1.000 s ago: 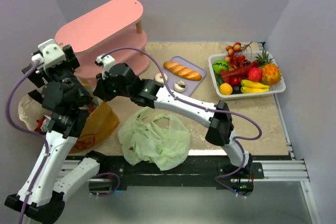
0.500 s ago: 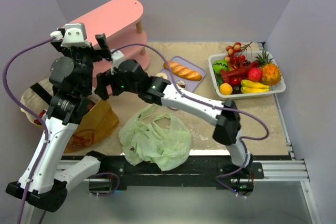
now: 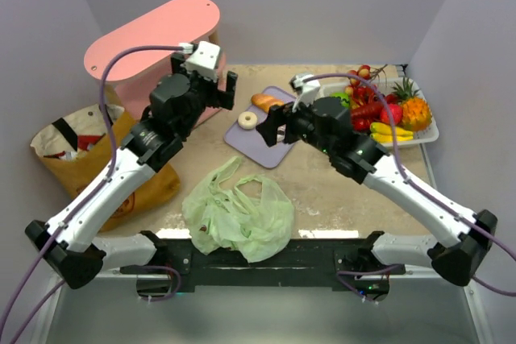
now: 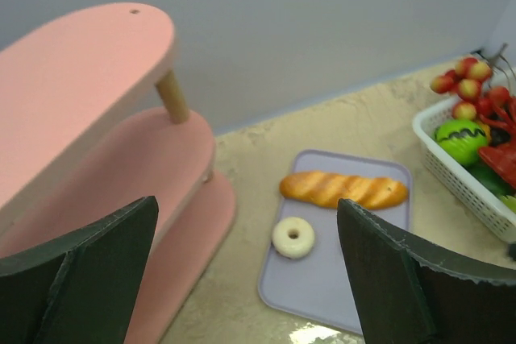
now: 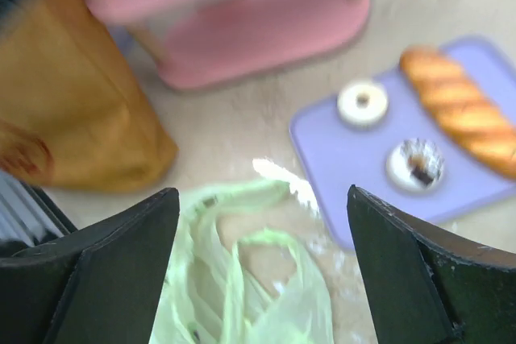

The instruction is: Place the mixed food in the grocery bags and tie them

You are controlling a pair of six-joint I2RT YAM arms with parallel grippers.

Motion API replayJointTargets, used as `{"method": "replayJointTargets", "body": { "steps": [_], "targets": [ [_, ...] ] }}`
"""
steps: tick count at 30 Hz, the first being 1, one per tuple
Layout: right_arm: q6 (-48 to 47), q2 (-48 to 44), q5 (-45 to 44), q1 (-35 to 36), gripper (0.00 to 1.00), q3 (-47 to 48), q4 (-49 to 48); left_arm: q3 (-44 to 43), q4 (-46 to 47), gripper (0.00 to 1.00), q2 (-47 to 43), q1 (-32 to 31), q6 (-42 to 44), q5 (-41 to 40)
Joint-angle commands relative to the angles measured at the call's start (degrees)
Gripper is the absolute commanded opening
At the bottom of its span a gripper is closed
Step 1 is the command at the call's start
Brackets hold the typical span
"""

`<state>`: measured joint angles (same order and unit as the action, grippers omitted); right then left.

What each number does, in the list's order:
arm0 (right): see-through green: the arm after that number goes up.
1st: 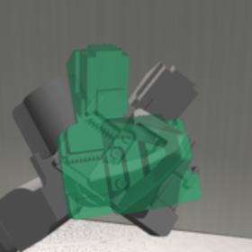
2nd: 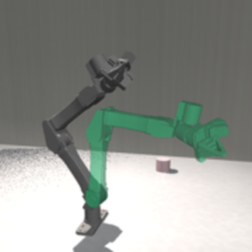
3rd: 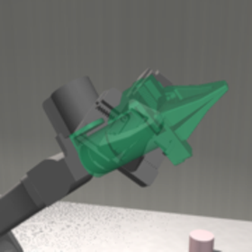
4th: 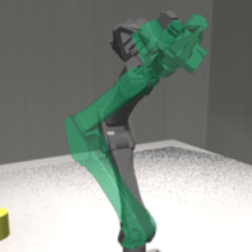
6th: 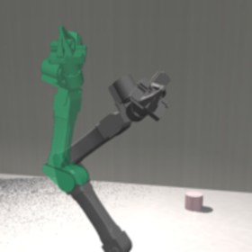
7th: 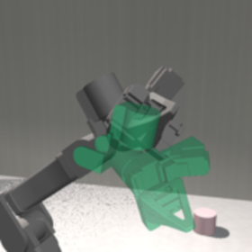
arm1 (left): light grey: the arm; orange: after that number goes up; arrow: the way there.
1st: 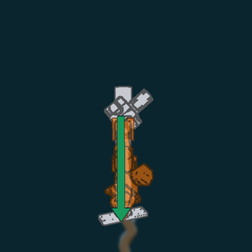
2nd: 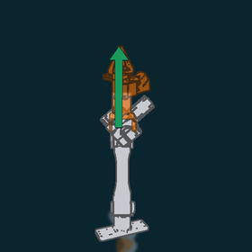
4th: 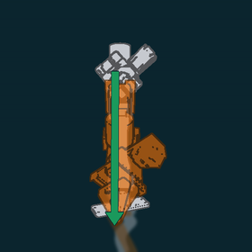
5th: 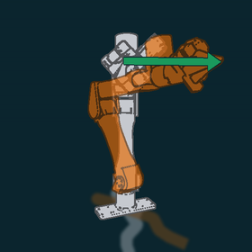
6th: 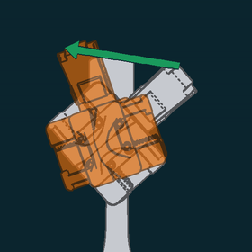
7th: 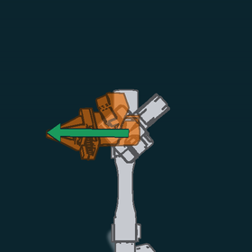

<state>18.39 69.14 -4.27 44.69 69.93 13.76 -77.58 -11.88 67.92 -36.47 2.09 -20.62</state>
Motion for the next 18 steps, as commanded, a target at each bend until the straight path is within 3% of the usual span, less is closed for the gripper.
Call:
{"method": "replayJointTargets", "body": {
  "steps": [1,4,11,18],
  "targets": [
    [0.6,6.3,2.6,0.8,0.9,-9.7,2.6,-1.9,-1.3,0.98,3.3,-1.3,-4.3,8.5],
    [1.5,8.5,4.1,0.8,0.9,-13.8,0.0,0.3,-0.8,0.99,4.8,-1.4,-6.4,13.7],
    [1.4,16.5,5.6,2.2,0.87,-16.6,-5.0,4.3,-0.3,1.0,4.8,-1.3,-6.2,16.4],
    [2.0,25.1,-4.0,6.5,0.83,-14.3,-5.0,7.9,0.3,1.0,5.5,-1.2,-4.0,14.1]
  ]
}}
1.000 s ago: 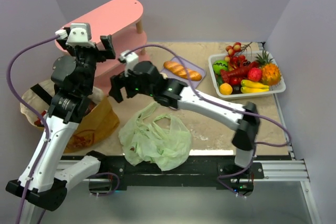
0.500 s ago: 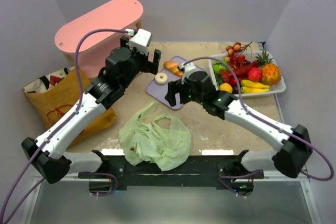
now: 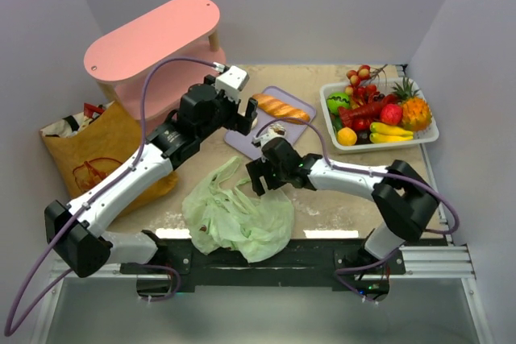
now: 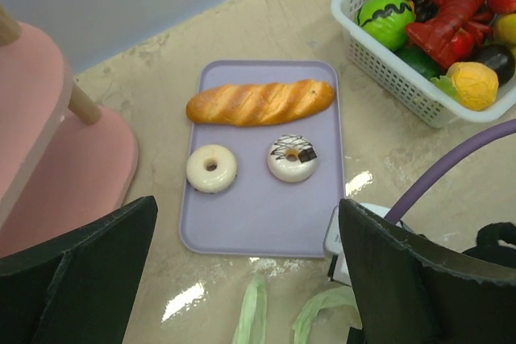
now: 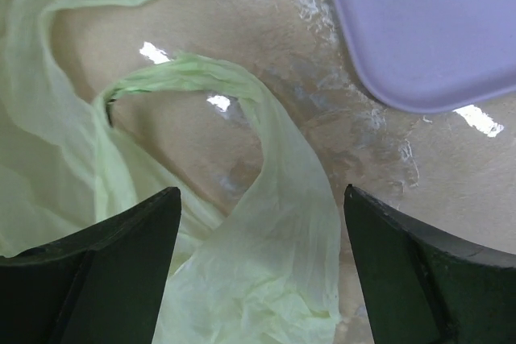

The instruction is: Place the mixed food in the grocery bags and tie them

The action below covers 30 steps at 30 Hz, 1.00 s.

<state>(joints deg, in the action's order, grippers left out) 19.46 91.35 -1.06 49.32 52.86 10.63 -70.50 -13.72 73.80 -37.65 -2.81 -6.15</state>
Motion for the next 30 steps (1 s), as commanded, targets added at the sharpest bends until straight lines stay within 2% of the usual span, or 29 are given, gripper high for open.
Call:
{"method": "replayJointTargets", "body": {
  "steps": [1,5,6,8,9,12,19,25,30],
  "targets": [
    [1.5,3.5,-8.9,1.9,0.81,3.0,-1.1,0.5,1.8,1.0,0.0,-0.1,1.0,-0.8],
    [3.5,5.3,-16.9,2.1,0.67,2.8,-0.3,-0.1,0.4,1.0,1.9,0.0,1.0,-1.8],
    [3.9,5.2,-18.5,2.1,0.54,2.5,-0.2,0.0,0.0,1.0,2.1,0.1,1.1,-2.3],
    [4.4,4.1,-19.9,2.1,0.36,0.9,-0.2,0.4,-0.8,1.0,2.8,0.9,1.1,-2.6],
    [4.8,2.1,-20.2,2.1,0.17,0.4,-0.2,0.9,-1.3,1.0,2.9,1.2,1.1,-2.5],
    [4.6,-3.7,-21.8,2.1,0.0,-3.3,-1.1,3.5,-1.6,1.0,2.9,2.6,0.9,-0.5],
    [2.1,-27.2,-25.4,2.1,0.0,-8.3,-0.9,5.2,-1.9,1.0,5.3,4.0,0.1,7.3],
    [-1.7,-37.3,-26.2,2.0,0.0,-13.4,-3.2,5.2,-1.2,1.0,9.4,5.7,-2.4,15.5],
    [-3.4,-40.9,-23.9,2.0,0.0,-16.2,-5.3,6.3,0.1,1.0,15.7,5.7,-4.0,19.3]
  ]
}}
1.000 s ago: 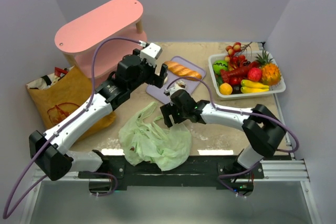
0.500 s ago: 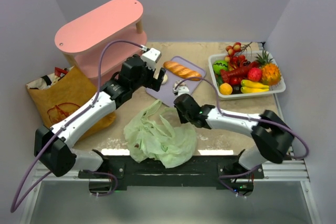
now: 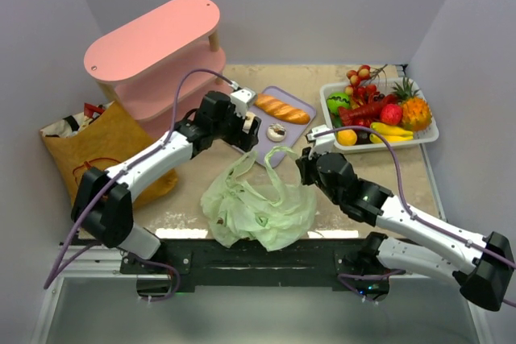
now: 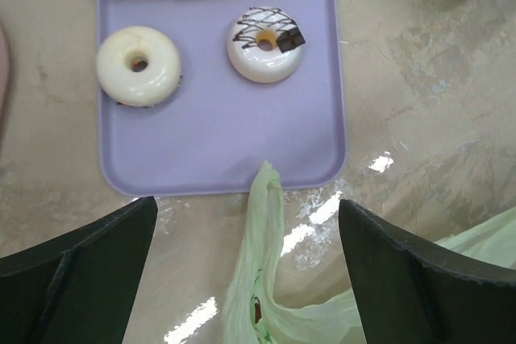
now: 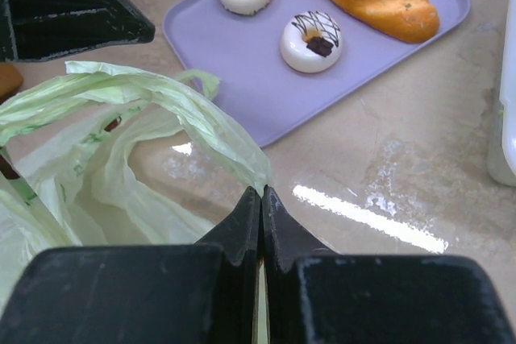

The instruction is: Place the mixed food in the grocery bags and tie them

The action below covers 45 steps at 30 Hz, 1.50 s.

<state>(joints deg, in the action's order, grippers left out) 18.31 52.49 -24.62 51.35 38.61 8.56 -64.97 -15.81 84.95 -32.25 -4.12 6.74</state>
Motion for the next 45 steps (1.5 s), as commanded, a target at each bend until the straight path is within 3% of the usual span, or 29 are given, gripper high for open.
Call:
{"method": "replayJointTargets", "body": {
  "steps": [1,11,14,16,17,18,19,21,22,25,27,32,34,35,36,42,45],
  "targets": [
    [-2.2,-2.3,-0.1,0.0,0.0,-2.5,-3.3,0.7,2.1,1.0,5.7,0.3,-2.8,7.7],
    [-2.0,-3.0,1.0,0.1,0.0,-4.0,-3.9,0.9,1.2,1.0,13.8,-0.6,-2.5,8.3],
    [-2.2,-3.1,1.2,0.0,0.0,-4.2,-4.4,0.5,1.4,0.93,16.0,-0.8,-2.6,9.7],
    [-2.2,-3.0,1.0,0.0,0.0,-4.2,-4.5,0.7,1.9,0.67,17.3,-0.9,-2.9,11.4],
    [-2.2,-3.0,0.4,0.1,0.0,-4.2,-4.4,0.7,2.1,0.49,17.5,-1.0,-2.9,13.0],
    [-2.2,-3.0,-0.1,0.0,0.0,-3.7,-4.3,0.6,2.7,0.06,16.8,-1.0,-3.0,13.0],
    [-2.1,-3.1,-0.8,0.0,0.0,-3.4,-4.1,0.9,3.4,0.0,15.5,-1.1,-3.0,11.6],
    [-2.6,-3.2,-2.2,-0.1,0.0,-2.2,-4.1,2.6,6.5,0.0,8.6,-0.9,-2.5,8.0],
    [-3.1,-3.3,-2.6,-0.3,0.0,-2.0,-4.2,3.3,7.6,0.0,5.5,-1.0,-2.4,2.3],
    [-4.2,-3.1,-3.9,-0.5,0.0,-1.1,-5.7,8.1,13.5,0.0,-9.2,-0.9,-2.0,-8.2],
    [-4.6,-2.7,-4.5,-0.6,0.0,-0.7,-7.3,10.6,19.0,0.0,-20.1,-1.0,-1.2,-11.1],
    [-5.8,-4.1,-3.0,-0.6,0.0,-2.2,-12.2,23.7,26.1,0.0,-38.5,-1.0,-0.1,-10.6],
    [-5.3,-4.1,-4.2,-0.6,0.05,-2.3,-11.9,26.9,27.1,0.0,-41.3,-1.0,-0.6,-7.4],
    [-4.9,-4.0,-5.3,-0.6,0.09,-2.5,-11.0,29.5,27.1,0.0,-43.3,-1.0,-2.3,-7.0],
    [-4.3,-3.8,-6.5,-0.6,0.23,-2.5,-10.2,30.5,26.7,0.0,-43.8,-1.1,-3.2,-5.4],
    [-1.2,-4.3,-5.3,-0.6,0.71,0.1,-1.2,31.0,20.4,0.0,-43.0,-1.6,-4.3,-1.0],
    [-2.7,-7.0,-0.8,-0.6,0.8,1.6,0.7,31.1,20.2,0.0,-45.0,-1.7,-3.2,-3.8]
  ]
}}
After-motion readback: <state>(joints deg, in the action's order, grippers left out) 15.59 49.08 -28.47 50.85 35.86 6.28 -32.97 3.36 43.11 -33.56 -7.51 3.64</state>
